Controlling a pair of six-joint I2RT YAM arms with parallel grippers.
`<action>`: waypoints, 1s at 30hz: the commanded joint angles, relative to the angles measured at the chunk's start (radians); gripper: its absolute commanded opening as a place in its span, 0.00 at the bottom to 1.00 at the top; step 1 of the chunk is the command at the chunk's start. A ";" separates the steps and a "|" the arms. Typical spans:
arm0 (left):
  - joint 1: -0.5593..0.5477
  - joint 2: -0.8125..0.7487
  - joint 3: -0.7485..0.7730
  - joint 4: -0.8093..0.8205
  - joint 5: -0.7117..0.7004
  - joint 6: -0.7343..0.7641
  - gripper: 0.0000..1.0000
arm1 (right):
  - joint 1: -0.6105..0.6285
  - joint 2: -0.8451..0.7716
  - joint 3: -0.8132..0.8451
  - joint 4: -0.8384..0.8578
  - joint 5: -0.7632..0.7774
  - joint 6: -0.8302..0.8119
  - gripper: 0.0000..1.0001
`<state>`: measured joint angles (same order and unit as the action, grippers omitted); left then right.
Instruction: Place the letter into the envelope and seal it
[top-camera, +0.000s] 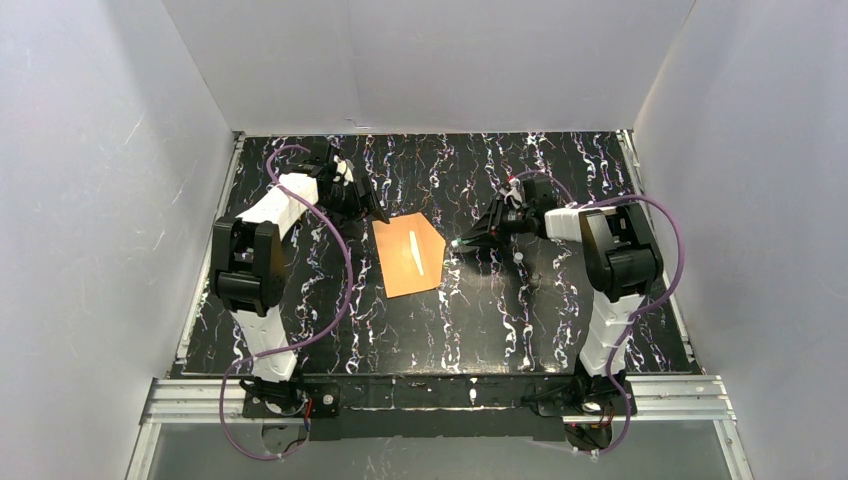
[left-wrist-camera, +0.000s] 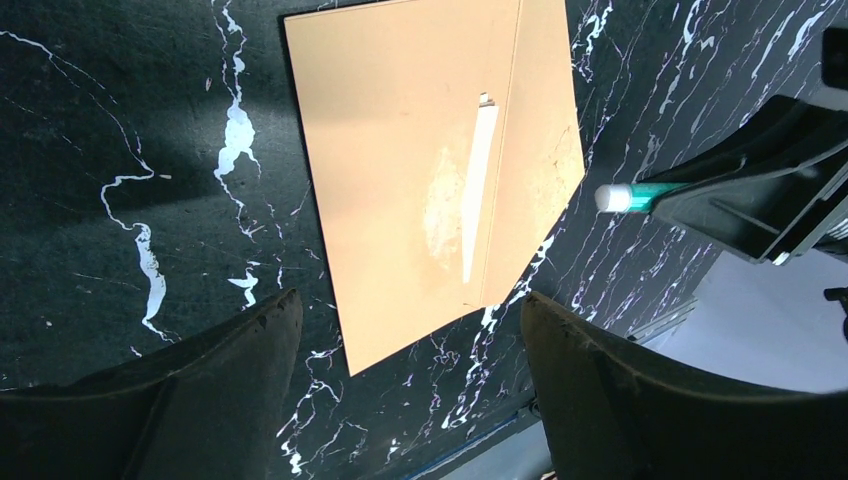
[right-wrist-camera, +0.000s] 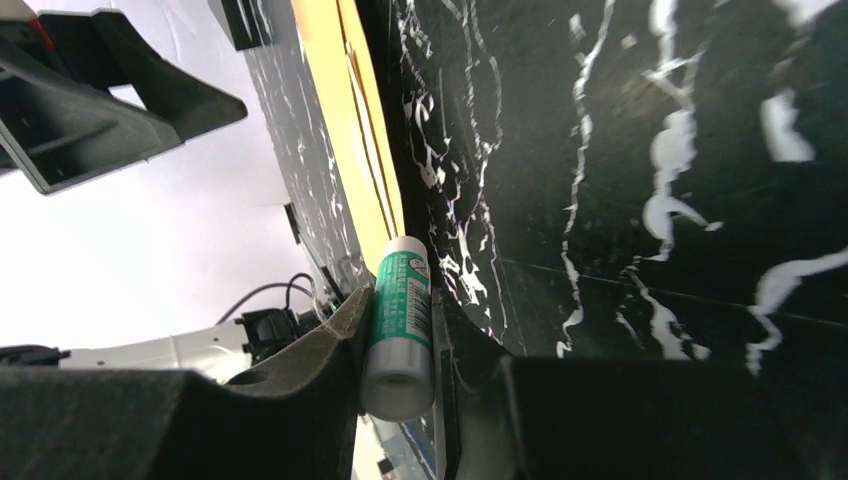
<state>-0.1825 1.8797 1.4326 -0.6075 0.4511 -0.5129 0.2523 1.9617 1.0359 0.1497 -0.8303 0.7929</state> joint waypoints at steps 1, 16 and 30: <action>0.000 -0.029 -0.009 -0.028 -0.008 0.014 0.79 | -0.045 0.017 0.090 -0.138 -0.021 -0.072 0.09; 0.000 0.008 -0.002 -0.032 -0.004 0.002 0.80 | -0.072 0.111 0.176 -0.361 0.042 -0.162 0.28; 0.000 0.025 0.009 -0.038 -0.011 0.007 0.80 | -0.088 0.100 0.243 -0.525 0.218 -0.234 0.54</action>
<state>-0.1825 1.8950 1.4326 -0.6109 0.4484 -0.5163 0.1703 2.0655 1.2568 -0.2920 -0.7471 0.6193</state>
